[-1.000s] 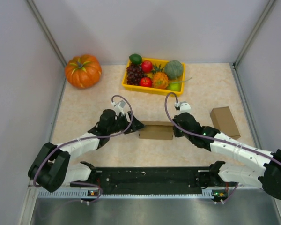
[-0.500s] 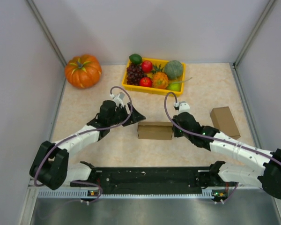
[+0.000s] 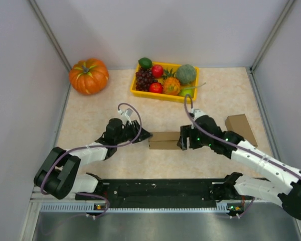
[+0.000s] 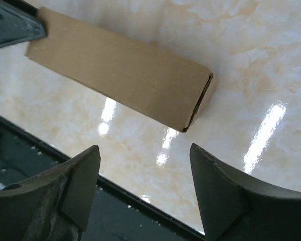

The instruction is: Fold the paper box

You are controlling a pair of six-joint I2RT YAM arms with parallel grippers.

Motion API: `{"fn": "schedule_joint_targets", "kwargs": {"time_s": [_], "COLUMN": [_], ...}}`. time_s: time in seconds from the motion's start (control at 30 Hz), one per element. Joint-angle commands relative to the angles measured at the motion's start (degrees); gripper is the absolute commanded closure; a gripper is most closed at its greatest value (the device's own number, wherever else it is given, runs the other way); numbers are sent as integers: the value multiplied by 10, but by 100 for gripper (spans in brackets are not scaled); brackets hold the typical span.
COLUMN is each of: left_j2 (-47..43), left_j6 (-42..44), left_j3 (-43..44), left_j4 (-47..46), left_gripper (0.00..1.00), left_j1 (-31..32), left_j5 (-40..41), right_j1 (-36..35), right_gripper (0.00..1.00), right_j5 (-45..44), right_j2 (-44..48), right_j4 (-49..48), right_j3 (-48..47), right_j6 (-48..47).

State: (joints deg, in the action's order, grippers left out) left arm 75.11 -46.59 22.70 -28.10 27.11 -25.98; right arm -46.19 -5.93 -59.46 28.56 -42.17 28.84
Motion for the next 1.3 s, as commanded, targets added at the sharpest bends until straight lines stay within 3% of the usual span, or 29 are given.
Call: {"fn": "schedule_joint_targets", "kwargs": {"time_s": [0.0, 0.1, 0.17, 0.2, 0.23, 0.33, 0.37, 0.47, 0.53, 0.57, 0.67, 0.73, 0.83, 0.93, 0.97, 1.03, 1.27], "left_j2": [18, 13, 12, 12, 11, 9, 9, 9, 7, 0, -30, -47, -77, -96, -100, -107, -180], "left_j6": [29, 31, 31, 32, 33, 35, 36, 40, 48, 51, 65, 81, 100, 102, 101, 88, 40], "left_j3": [-20, -18, -18, -18, -20, -27, -29, -40, -47, -50, -67, -69, -70, -91, -99, -127, -187], "left_j4": [16, 17, 20, 22, 21, 16, 12, -5, -4, -6, -10, -1, 33, 41, 32, 12, 12], "left_gripper": [60, 60, 60, 61, 61, 61, 61, 62, 65, 66, 64, 54, 50, 60, 65, 66, 65], "left_j1": [5, 5, 5, 5, 5, 5, 5, 5, 5, 5, 7, 14, 35, 65, 74, 107, 199], "left_j5": [9, 9, 8, 9, 9, 9, 8, 3, 4, 3, 1, 0, 11, 42, 50, 78, 197], "right_j1": [127, 182, 191, 210, 220, 258, 262, 269, 270, 270, 270, 270, 269, 269, 269, 270, 269], "right_gripper": [26, 23, 27, 32, 45, 58, 58, 65, 79, 80, 78, 71, 69, 69, 69, 66, 54], "right_j5": [239, 286, 315, 346, 365, 396, 399, 357, 344, 347, 326, 302, 300, 331, 348, 371, 288], "right_j2": [66, 36, -17, -25, -32, -30, -30, -45, -50, -41, -5, 34, 55, 60, 67, 107, 208], "right_j4": [44, 4, -19, -68, -108, -226, -252, -280, -279, -281, -226, -189, -146, -171, -202, -264, -59], "right_j3": [-41, -43, -42, -29, -10, 87, 136, 186, 195, 205, 197, 184, 169, 201, 250, 291, 235], "right_j6": [31, 25, 18, 27, 33, 48, 49, 32, 26, 26, 14, -3, -5, 47, 74, 139, 127]}}
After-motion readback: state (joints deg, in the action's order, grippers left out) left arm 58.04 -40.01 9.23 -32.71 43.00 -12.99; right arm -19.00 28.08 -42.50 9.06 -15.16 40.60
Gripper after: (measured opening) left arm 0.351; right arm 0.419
